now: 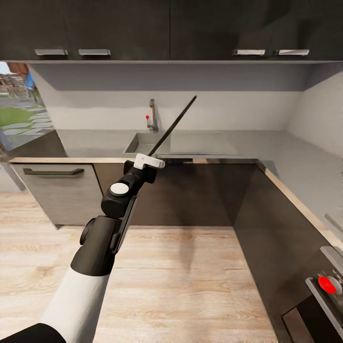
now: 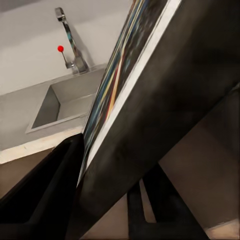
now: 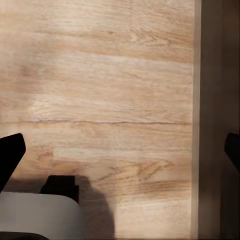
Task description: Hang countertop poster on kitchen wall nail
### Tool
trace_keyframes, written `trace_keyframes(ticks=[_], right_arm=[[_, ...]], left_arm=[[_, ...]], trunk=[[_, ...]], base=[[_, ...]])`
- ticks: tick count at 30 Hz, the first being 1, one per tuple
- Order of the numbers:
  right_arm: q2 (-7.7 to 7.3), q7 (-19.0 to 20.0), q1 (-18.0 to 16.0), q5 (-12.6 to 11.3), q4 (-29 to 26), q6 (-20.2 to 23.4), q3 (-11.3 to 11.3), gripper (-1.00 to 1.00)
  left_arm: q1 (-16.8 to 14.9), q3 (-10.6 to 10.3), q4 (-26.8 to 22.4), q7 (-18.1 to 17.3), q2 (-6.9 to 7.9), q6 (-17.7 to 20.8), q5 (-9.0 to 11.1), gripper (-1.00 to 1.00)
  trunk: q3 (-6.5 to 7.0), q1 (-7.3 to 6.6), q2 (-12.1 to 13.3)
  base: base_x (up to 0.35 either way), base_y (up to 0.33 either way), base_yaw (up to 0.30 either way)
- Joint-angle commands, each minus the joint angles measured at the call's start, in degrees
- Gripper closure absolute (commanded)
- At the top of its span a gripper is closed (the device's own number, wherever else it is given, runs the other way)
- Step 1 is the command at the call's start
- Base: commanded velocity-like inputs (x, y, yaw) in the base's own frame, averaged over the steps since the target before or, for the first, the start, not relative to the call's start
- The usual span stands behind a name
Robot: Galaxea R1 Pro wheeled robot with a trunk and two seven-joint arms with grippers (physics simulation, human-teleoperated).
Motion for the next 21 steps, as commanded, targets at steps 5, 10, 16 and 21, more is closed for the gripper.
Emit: trace_keyframes(ticks=[5,10,16,21], right_arm=[[0.08,0.0,0.0,0.1,0.0,-0.2,0.1,-1.0],[0.18,0.0,0.0,0.0,-0.2,-0.2,0.0,-1.0],[0.3,0.0,-0.2,0.0,-1.5,-0.2,-0.1,-1.0],[0.29,0.0,-0.4,0.0,-7.9,-0.2,-0.1,-1.0]], left_arm=[[0.0,0.1,-0.1,-0.6,-0.01,0.4,-0.2,1.0],[-0.4,0.0,-0.1,-0.6,-0.01,0.4,5.1,1.0],[-1.2,1.6,-0.1,-0.6,-0.01,0.4,20.1,1.0],[-1.3,5.9,-0.1,-4.3,-0.01,2.2,30.6,1.0]], trunk=[[-0.05,-0.03,0.0],[-0.05,-0.03,0.0],[-0.05,-0.03,0.0],[-0.05,-0.03,0.0]], base=[[-0.081,0.0,0.0],[-0.016,0.0,0.0],[-0.003,0.0,0.0],[0.0,0.0,0.0]])
